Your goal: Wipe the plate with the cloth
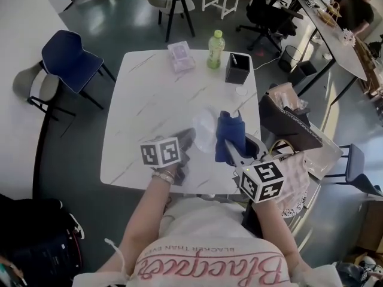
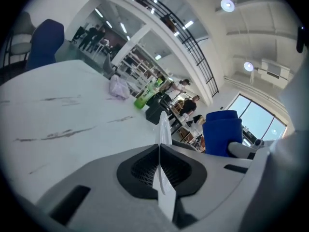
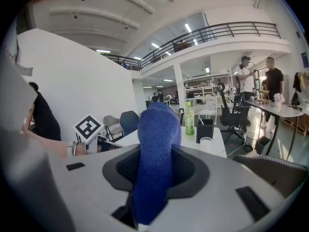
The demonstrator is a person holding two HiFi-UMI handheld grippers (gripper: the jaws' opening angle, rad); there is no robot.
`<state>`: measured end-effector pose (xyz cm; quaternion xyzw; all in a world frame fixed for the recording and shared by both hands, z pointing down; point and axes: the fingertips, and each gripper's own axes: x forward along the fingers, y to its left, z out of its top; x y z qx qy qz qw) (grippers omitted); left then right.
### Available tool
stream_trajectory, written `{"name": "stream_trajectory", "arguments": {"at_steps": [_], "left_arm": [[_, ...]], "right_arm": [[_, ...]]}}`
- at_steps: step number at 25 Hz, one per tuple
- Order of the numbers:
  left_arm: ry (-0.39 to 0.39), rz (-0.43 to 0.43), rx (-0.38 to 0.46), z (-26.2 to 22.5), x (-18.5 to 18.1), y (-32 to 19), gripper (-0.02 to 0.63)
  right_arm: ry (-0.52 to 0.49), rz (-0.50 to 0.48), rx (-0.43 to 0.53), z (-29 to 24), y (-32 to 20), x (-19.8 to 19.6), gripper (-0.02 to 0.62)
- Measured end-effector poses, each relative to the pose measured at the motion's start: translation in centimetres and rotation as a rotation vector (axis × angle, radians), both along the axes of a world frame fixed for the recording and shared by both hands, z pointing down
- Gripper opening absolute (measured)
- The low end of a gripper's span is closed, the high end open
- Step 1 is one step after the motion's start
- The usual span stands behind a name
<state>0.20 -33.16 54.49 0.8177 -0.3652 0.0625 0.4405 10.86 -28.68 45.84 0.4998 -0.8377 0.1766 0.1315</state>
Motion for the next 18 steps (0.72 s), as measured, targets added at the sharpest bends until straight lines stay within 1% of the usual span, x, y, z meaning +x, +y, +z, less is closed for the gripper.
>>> {"name": "stream_trajectory", "arguments": {"at_steps": [5, 9, 12, 15, 18], "left_arm": [[-0.002, -0.009, 0.142, -5.0, -0.8, 0.0, 0.011], [-0.013, -0.019, 0.258, -9.3, -1.5, 0.4, 0.011], [-0.020, -0.026, 0.341, -11.9, -1.8, 0.7, 0.011], [-0.028, -0.030, 0.397, -13.8, -1.7, 1.2, 0.011], [-0.041, -0.029, 0.431, -14.8, -1.7, 1.6, 0.011]], "right_arm": [[0.016, -0.021, 0.109, -4.1, -1.2, 0.1, 0.121], [0.023, -0.047, 0.203, -7.7, -0.9, -0.7, 0.121], [0.008, -0.054, 0.259, -9.6, -0.5, -1.3, 0.121], [-0.002, -0.073, 0.299, -11.2, 0.0, -1.7, 0.121], [-0.003, -0.111, 0.339, -12.8, 0.2, -2.9, 0.121]]}}
